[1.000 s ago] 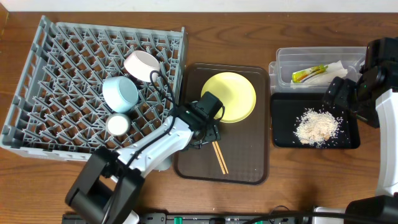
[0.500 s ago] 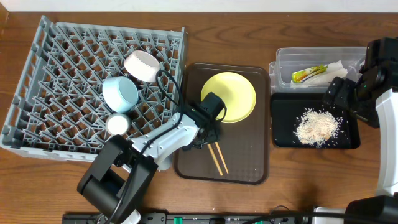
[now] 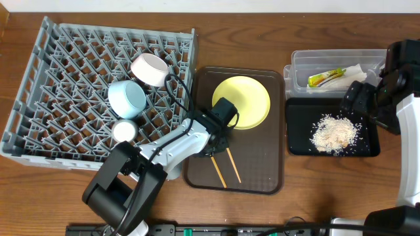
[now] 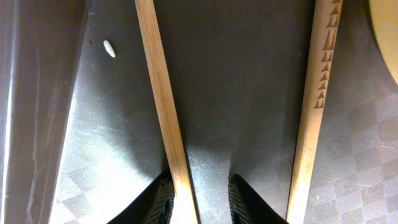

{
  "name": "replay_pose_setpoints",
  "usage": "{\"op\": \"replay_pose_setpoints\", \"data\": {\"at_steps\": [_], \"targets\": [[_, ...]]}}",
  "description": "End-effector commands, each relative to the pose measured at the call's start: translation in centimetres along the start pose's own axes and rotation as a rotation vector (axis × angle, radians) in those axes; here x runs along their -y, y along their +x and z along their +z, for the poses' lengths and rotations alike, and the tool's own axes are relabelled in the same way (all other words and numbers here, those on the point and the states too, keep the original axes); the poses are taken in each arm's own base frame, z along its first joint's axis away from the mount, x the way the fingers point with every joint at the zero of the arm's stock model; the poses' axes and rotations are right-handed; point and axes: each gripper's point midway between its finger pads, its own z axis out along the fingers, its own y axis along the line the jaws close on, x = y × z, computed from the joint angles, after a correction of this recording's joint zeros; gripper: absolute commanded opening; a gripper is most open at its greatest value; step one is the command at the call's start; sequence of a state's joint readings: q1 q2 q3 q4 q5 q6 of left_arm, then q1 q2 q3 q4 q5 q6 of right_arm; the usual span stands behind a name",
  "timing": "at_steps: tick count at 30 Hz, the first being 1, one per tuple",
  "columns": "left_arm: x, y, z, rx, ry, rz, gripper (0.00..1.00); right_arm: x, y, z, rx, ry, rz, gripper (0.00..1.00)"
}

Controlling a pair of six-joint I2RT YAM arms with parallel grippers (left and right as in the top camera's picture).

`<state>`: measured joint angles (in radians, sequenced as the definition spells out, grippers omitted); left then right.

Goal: Sort waste into correct bins and load items into the dishwasher
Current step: 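Close the left gripper on the chopsticks and lift them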

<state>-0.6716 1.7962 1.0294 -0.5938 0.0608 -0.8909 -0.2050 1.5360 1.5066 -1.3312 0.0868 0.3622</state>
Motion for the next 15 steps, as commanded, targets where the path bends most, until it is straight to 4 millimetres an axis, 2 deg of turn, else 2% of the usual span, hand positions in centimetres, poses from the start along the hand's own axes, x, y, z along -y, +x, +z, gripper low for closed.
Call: {"op": "replay_pose_setpoints", "data": {"at_steps": [1, 6, 12, 15], "targets": [[-0.96, 0.89, 1.52, -0.036, -0.045, 0.001, 0.33, 0.25, -0.45, -0.99, 0.036, -0.002, -0.005, 0.99], [-1.5, 1.24, 1.96, -0.045, -0.061, -0.002, 0.33, 0.25, -0.45, -0.99, 0.036, -0.002, -0.004, 0.99], [-1.17, 1.0, 1.97, -0.036, -0.047, -0.002, 0.14, 0.25, -0.43, -0.99, 0.035, -0.002, -0.005, 0.99], [-0.99, 0.68, 1.9, -0.024, -0.041, 0.005, 0.12, 0.25, -0.43, -0.99, 0.035, -0.002, -0.004, 0.99]]}}
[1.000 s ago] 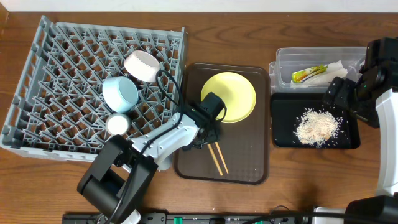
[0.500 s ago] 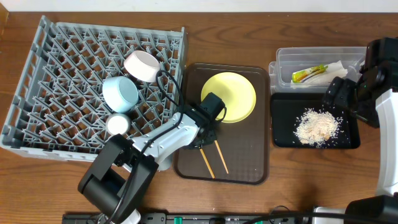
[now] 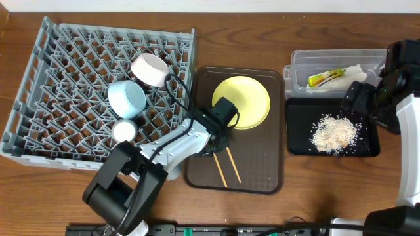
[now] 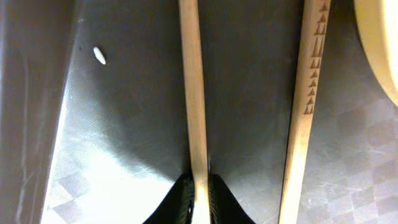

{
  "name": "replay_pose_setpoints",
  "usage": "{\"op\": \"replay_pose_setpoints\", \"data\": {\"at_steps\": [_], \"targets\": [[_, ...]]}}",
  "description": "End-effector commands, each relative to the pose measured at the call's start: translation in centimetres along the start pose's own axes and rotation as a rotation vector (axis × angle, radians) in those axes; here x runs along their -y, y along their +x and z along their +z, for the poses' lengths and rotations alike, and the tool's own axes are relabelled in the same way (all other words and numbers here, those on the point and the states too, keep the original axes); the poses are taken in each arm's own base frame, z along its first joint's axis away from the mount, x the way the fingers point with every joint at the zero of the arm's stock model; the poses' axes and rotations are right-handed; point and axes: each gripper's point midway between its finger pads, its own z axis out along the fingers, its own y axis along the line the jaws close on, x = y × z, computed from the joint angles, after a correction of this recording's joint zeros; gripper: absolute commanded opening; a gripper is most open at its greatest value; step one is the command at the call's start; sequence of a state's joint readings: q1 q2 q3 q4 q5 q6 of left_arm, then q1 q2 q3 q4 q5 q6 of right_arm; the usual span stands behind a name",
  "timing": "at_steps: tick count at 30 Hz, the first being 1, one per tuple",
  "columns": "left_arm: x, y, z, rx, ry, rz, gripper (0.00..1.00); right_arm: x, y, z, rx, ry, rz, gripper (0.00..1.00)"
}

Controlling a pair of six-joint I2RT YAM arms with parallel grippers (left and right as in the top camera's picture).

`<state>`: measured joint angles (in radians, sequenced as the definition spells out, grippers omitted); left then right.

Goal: Sort waste into correct bins and load items into the dishwasher
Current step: 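Close the left gripper on the chopsticks and lift them, then lower the chopsticks into the dish rack edge and open the left gripper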

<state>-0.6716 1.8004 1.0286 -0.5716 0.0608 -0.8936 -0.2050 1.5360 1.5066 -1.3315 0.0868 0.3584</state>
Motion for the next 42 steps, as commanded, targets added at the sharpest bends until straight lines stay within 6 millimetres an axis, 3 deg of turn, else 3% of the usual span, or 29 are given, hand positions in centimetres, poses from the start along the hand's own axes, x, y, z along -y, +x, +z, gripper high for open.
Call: {"op": "replay_pose_setpoints", "data": {"at_steps": [1, 6, 14, 19, 23, 27, 36, 37, 39, 42], "targets": [[-1.3, 0.7, 1.6, -0.027, -0.052, 0.017, 0.1, 0.2, -0.4, -1.0, 0.036, -0.002, 0.0, 0.99], [-0.1, -1.8, -0.3, 0.03, 0.002, 0.115, 0.08, 0.2, -0.4, -1.0, 0.036, -0.002, -0.001, 0.99], [1.1, -7.0, -8.7, 0.204, 0.109, 0.376, 0.08, 0.3, -0.4, -1.0, 0.033, -0.001, -0.001, 0.99], [0.4, -9.7, -14.4, 0.353, 0.153, 0.472, 0.08, 0.3, -0.4, -1.0, 0.033, -0.001, -0.001, 0.99], [-1.7, -11.7, -17.0, 0.45, 0.121, 0.491, 0.08, 0.3, -0.3, -1.0, 0.03, 0.0, -0.001, 0.99], [-3.9, -13.7, -17.1, 0.491, 0.04, 0.492, 0.08, 0.2, -0.2, -1.0, 0.026, -0.008, -0.001, 0.99], [-4.1, -15.3, -13.6, 0.444, 0.0, 0.511, 0.09, 0.0, -0.2, -1.0, 0.025, -0.018, -0.001, 0.99], [-4.2, -15.3, -13.4, 0.443, -0.004, 0.51, 0.12, 0.0, -0.2, -1.0, 0.025, -0.018, -0.001, 0.99], [-4.6, -15.8, -13.3, 0.453, -0.038, 0.502, 0.37, 0.0, -0.2, -1.0, 0.025, -0.018, -0.001, 0.99], [-4.7, -16.0, -13.8, 0.472, -0.042, 0.498, 0.51, 0.0, -0.2, -1.0, 0.024, -0.017, -0.002, 0.99]]}}
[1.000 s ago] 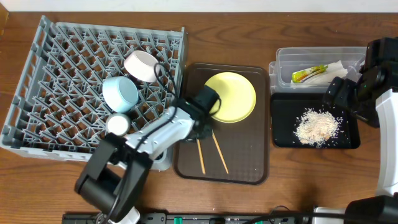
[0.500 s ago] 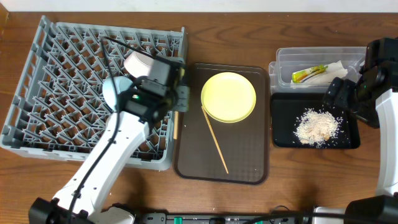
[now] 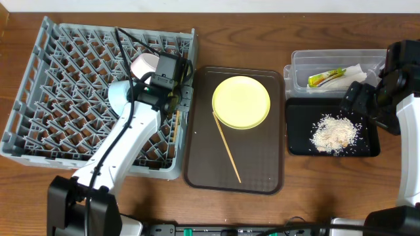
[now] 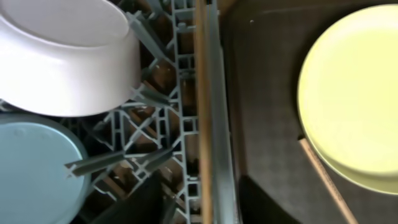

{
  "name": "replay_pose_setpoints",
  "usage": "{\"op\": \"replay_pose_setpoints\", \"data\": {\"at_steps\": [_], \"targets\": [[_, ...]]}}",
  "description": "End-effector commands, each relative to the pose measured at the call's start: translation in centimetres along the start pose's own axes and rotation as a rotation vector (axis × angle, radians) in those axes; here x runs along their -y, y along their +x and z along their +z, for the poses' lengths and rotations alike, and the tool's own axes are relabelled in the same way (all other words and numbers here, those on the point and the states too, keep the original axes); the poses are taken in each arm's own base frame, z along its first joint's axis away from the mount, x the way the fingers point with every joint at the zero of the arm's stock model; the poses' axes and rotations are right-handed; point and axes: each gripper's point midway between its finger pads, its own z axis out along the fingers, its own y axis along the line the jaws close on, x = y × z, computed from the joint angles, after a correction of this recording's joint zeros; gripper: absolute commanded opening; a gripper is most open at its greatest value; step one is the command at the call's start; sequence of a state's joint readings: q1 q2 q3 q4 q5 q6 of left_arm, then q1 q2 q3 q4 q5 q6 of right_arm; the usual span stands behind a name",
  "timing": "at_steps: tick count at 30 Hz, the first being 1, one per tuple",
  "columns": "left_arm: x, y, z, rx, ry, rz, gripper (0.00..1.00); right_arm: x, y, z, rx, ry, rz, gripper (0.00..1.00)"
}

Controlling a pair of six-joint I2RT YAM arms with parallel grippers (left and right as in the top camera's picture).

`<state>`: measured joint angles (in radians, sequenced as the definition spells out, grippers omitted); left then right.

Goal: Sort waste into correct bins and load items into the dishwasher
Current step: 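Lower the chopsticks into the dish rack edge and open the left gripper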

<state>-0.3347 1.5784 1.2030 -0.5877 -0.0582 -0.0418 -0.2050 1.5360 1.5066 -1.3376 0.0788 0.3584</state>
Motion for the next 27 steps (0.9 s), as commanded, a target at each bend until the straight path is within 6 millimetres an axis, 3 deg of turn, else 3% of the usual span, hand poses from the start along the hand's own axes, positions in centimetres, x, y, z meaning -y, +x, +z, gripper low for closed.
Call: {"op": "replay_pose_setpoints", "data": {"at_steps": [1, 4, 8, 13, 17, 21, 27], "targets": [[-0.8, -1.1, -1.0, 0.042, -0.035, 0.006, 0.52, 0.1, -0.4, -1.0, 0.032, -0.012, -0.001, 0.99], [1.0, -0.9, -2.0, 0.046, 0.043, -0.043, 0.56, 0.1, -0.3, -1.0, 0.031, -0.011, -0.001, 0.99], [5.5, 1.1, -2.6, -0.045, 0.199, -0.175, 0.65, 0.1, -0.4, -1.0, 0.032, -0.012, -0.001, 0.99], [9.6, 5.7, -1.3, -0.206, 0.193, -0.342, 0.66, 0.1, -0.4, -1.0, 0.032, -0.012, -0.001, 0.99], [12.8, 8.8, 0.8, -0.289, 0.152, -0.332, 0.66, 0.1, -0.4, -1.0, 0.032, -0.012, -0.001, 0.99], [14.3, 11.0, 3.3, -0.317, 0.081, -0.26, 0.66, 0.1, -0.4, -1.0, 0.032, -0.012, -0.001, 0.99], [14.9, 14.1, 6.6, -0.387, 0.008, -0.201, 0.66, 0.1, -0.3, -1.0, 0.031, -0.011, -0.001, 0.99]]}}
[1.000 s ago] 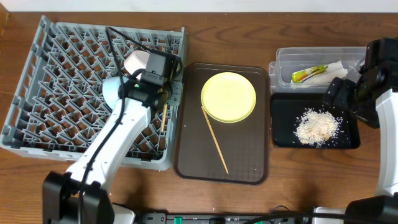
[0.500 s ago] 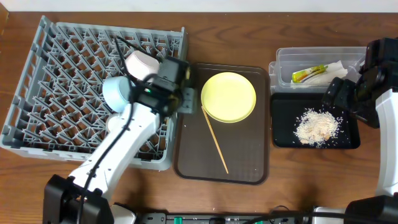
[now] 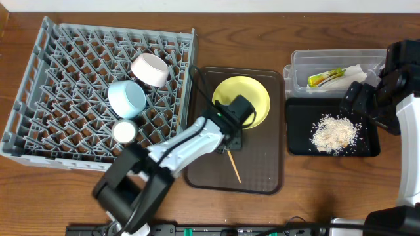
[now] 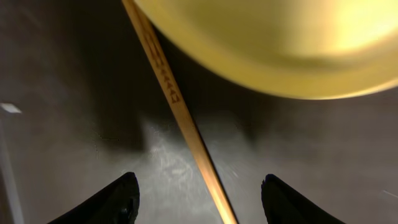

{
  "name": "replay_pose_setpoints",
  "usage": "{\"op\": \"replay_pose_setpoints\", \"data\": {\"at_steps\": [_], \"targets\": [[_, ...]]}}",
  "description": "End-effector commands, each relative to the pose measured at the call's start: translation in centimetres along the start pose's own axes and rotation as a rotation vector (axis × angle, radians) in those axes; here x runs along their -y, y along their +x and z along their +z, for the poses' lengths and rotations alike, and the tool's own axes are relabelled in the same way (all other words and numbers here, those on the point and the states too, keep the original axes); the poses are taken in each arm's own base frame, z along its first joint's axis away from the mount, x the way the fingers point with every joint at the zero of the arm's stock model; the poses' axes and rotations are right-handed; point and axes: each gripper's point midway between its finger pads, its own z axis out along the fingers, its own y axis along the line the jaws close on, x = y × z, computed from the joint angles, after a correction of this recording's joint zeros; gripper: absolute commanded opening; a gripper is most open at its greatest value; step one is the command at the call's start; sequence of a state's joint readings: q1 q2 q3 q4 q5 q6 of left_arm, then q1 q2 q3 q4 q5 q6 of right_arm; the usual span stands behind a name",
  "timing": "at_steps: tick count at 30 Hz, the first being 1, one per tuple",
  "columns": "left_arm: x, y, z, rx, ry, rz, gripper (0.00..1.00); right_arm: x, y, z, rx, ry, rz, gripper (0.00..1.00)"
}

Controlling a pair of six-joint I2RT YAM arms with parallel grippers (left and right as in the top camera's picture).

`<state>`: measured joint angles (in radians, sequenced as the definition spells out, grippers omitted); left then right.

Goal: Sort waste into correct bins and load items into the dishwasher
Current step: 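Lower the chopsticks into the dish rack edge and open the left gripper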

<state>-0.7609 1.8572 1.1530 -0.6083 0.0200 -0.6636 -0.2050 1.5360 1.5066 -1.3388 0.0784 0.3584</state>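
Observation:
My left gripper (image 4: 199, 199) is open low over the brown tray (image 3: 262, 177), just below the yellow plate (image 3: 252, 95). Its dark fingers (image 4: 121, 198) stand on either side of a wooden chopstick (image 4: 180, 112) lying on the tray. The chopstick's lower end (image 3: 233, 168) sticks out from under the arm in the overhead view. The yellow plate (image 4: 267, 43) fills the top of the left wrist view. My right gripper (image 3: 357, 98) hovers at the back edge of the black tray (image 3: 367, 149); its jaws are too dark to read.
The grey dish rack (image 3: 65, 65) at the left holds a white bowl (image 3: 149, 69), a blue cup (image 3: 126, 98) and a small white cup (image 3: 125, 131). A clear bin (image 3: 302, 65) with wrappers stands back right. Rice (image 3: 335, 133) lies on the black tray.
My left gripper was at the rack's right edge with a chopstick lined up between its fingers. Now it is back over the brown tray, open astride the remaining chopstick.
Two chopsticks lay on the brown tray, my left gripper open around the left one. Then it was shut on that one. Then it was at the rack's right edge, one chopstick left on the tray. Now it is open over that one.

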Motion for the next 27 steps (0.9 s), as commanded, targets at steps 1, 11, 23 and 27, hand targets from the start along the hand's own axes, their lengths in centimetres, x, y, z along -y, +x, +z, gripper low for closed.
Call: {"op": "replay_pose_setpoints", "data": {"at_steps": [1, 11, 23, 27], "targets": [[-1.3, 0.6, 1.8, -0.019, -0.076, -0.026, 0.65, 0.1, -0.4, -1.0, 0.033, -0.012, -0.001, 0.99], [-2.5, 1.0, 2.3, -0.055, -0.113, -0.04, 0.08, 0.1, -0.4, -1.0, 0.033, -0.012, -0.001, 0.99], [-4.9, -6.4, -7.0, 0.127, -0.031, 0.074, 0.08, 0.1, -0.3, -1.0, 0.029, -0.011, -0.001, 0.99], [-5.2, -8.8, -12.5, 0.274, 0.009, 0.218, 0.08, 0.1, -0.3, -1.0, 0.029, -0.011, -0.001, 0.99]]}}
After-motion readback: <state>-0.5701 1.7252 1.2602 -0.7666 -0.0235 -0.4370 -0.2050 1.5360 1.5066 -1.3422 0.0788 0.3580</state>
